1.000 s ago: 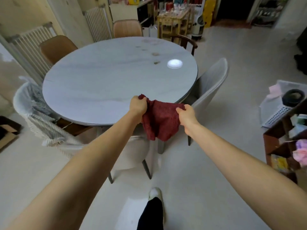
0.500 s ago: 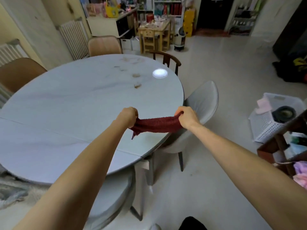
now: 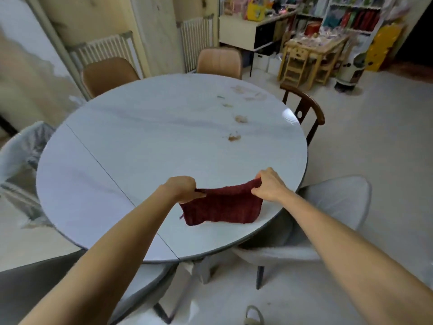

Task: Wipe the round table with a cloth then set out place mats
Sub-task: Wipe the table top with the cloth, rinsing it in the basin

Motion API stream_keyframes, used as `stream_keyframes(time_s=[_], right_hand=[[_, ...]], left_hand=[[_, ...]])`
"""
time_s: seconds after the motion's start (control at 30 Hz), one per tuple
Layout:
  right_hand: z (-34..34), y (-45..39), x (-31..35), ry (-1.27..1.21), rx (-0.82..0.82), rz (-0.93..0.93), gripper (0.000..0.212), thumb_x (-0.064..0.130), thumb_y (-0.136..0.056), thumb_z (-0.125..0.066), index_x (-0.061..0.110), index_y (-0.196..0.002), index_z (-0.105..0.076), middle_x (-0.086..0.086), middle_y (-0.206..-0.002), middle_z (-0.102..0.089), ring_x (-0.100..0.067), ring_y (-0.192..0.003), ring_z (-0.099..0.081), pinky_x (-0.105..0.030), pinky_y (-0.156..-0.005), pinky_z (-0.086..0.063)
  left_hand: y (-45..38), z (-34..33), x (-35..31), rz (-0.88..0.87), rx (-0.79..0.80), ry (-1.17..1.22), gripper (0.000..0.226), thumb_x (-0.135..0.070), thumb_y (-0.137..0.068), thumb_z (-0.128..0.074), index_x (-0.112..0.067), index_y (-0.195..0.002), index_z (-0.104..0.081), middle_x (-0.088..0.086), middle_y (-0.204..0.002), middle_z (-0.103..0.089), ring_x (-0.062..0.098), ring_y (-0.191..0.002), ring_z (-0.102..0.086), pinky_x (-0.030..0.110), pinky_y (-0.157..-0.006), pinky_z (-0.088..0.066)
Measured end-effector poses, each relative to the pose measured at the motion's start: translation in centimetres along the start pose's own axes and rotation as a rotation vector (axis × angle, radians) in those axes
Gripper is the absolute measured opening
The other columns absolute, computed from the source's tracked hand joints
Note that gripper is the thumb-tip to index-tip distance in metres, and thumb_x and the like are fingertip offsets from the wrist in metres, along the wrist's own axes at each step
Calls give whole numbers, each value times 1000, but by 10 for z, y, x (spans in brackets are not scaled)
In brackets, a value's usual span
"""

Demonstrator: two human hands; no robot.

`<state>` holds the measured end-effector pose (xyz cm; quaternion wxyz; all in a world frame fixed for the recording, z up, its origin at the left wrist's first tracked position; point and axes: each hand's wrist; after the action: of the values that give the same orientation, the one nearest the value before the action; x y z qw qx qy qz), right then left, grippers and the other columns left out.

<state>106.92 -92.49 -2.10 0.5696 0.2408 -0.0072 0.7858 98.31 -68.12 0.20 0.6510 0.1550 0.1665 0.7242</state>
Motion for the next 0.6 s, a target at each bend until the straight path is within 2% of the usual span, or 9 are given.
stream_keyframes(time_s=[0.07, 0.17, 0.23, 0.33, 0.43, 0.47, 0.53, 0.6], right_hand=[[2, -20, -5, 56, 45, 54, 32, 24, -83, -70, 10, -110, -59, -10, -118, -42, -25, -110, -47, -33, -87, -45], [-3, -45, -6, 48, -93, 133, 16, 16, -89, -65, 6, -102, -66, -12, -114, -47, -28, -107, -51, -33, -82, -47], [-1, -58, 2, 22, -180, 198, 15, 15, -93, -60, 3, -96, -67, -13, -110, -47, -28, -102, -51, -34, -77, -47], [12, -78, 24, -37, -329, 273, 20, 14, -95, -55, 0, -89, -66, -12, -107, -46, -27, -98, -50, -33, -71, -46], [22, -94, 37, -47, -396, 277, 26, 19, -98, -51, 1, -92, -69, -9, -120, -48, -26, -109, -48, -34, -69, -45], [22, -98, 37, -28, -389, 276, 27, 20, -99, -49, 2, -94, -69, -8, -122, -50, -25, -111, -48, -34, -68, -43], [20, -103, 35, -38, -340, 269, 26, 19, -99, -47, 2, -93, -66, -9, -112, -57, -29, -103, -53, -35, -69, -43], [14, -107, 26, -101, -243, 274, 21, 13, -97, -46, 4, -91, -64, -12, -97, -64, -32, -91, -59, -39, -71, -49]], left_hand=[[-4, -2, -6, 100, -57, 30, 56, -59, -97, -33, -11, -75, -49, 4, -86, -56, 24, -94, -53, 31, -71, -38], [-10, -15, -9, 196, -117, -6, 54, -55, -100, -25, -11, -87, -54, 3, -100, -59, 22, -108, -47, 31, -72, -37], [-14, -9, -5, 259, -204, 22, 54, -51, -101, -25, -9, -98, -59, 3, -104, -60, 22, -113, -46, 31, -74, -38], [-25, 25, 8, 336, -370, 85, 50, -45, -103, -30, -5, -103, -59, 7, -105, -60, 26, -115, -46, 35, -77, -38], [-36, 50, 22, 350, -447, 169, 48, -46, -101, -34, -5, -94, -58, 11, -95, -54, 28, -105, -50, 35, -71, -38], [-39, 49, 25, 337, -431, 226, 48, -47, -101, -35, -7, -85, -56, 9, -91, -55, 28, -97, -54, 33, -67, -38], [-41, 41, 26, 292, -306, 417, 49, -45, -100, -38, -10, -69, -53, 4, -73, -58, 26, -79, -57, 30, -56, -37], [-42, 23, 24, 221, -103, 591, 46, -43, -99, -43, -11, -73, -65, -1, -70, -65, 22, -75, -62, 26, -60, -44]])
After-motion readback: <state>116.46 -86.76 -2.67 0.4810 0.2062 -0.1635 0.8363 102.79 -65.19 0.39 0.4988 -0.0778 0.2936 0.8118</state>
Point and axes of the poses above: each hand's wrist, its own y-axis away from the middle knuckle, its own z-axis out of the back of the hand, x = y × z
